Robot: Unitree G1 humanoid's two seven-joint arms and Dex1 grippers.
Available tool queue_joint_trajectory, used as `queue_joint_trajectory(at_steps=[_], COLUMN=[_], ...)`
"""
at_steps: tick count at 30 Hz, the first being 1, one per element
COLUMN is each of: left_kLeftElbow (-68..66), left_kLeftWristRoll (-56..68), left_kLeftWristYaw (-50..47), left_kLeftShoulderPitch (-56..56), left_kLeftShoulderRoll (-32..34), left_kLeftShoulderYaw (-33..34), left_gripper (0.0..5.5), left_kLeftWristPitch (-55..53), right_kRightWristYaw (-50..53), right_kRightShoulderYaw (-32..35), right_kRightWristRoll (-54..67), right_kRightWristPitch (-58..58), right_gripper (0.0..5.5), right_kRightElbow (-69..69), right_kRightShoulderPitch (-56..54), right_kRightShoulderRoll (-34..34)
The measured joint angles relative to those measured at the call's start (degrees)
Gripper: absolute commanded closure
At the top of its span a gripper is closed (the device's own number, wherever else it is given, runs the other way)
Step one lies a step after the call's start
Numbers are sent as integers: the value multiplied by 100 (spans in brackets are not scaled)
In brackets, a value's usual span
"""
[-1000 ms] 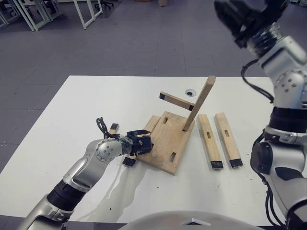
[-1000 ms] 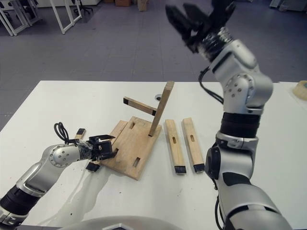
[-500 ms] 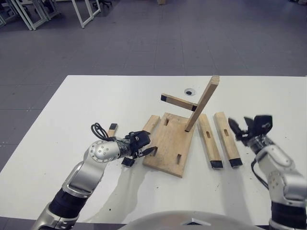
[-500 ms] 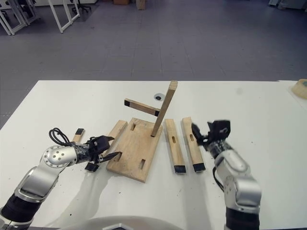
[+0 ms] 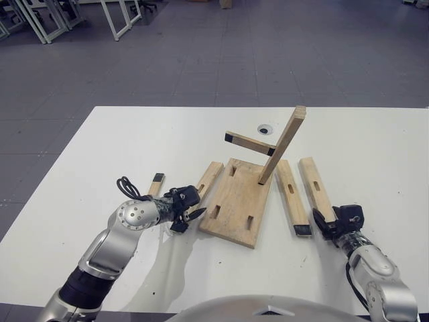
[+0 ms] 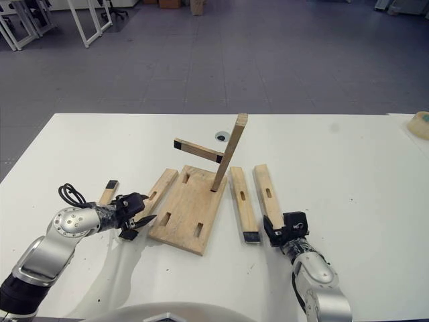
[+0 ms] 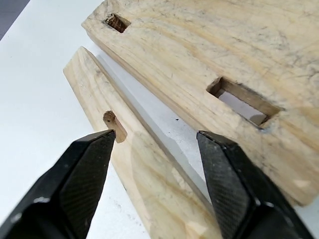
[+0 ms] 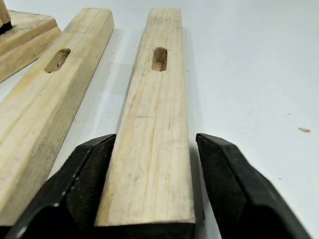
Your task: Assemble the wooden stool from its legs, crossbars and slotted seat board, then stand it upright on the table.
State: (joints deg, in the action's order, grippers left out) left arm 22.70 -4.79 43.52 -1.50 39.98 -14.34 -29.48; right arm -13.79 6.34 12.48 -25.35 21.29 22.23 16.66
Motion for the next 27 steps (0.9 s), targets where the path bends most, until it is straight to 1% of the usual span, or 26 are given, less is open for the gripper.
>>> queue_joint_trajectory(at_steps=[2,3,5,8,13,16,20,24,27], left_kLeftElbow=[-50,-62,-83,-78,106,255,155,-288,-612], left_kLeftWristRoll=[-12,-15,-21,-31,30,132,150,101,89], left_kLeftWristYaw=[3,5,20,28,153,276,273,161,-9], left_kLeftShoulderPitch=[-70,-83,-85,-78,-6,110,418,725,890], left_kLeftShoulderRoll=[34,39,42,36,-142,-322,-672,-1196,-1601], left_kLeftShoulderYaw=[-82,-96,-144,-203,-530,-804,-1100,-1480,-1625], left_gripper=[247,247,247,247,247,247,247,247,247], left_kLeftWristPitch=[60,69,89,114,75,-3,-42,-14,-12], right_kRightWristYaw=[-1,-4,-3,20,8,29,16,-186,-540], right_kRightShoulderYaw=[-25,-23,-5,259,774,1195,1479,1450,1261], right_kRightWristRoll=[-60,-71,-45,136,651,1318,2172,2917,3248], right_kRightWristPitch=[0,0,-3,-19,-47,-327,-720,-1124,-1313], right_gripper=[340,347,347,347,347,347,347,347,347], right_kRightElbow=[-37,-49,-111,-176,-90,72,184,166,43], right_kRightShoulderPitch=[-16,-36,-110,-437,-1828,-3074,-4310,-5014,-5087], right_kRightShoulderRoll=[0,0,-13,-70,19,252,470,572,639])
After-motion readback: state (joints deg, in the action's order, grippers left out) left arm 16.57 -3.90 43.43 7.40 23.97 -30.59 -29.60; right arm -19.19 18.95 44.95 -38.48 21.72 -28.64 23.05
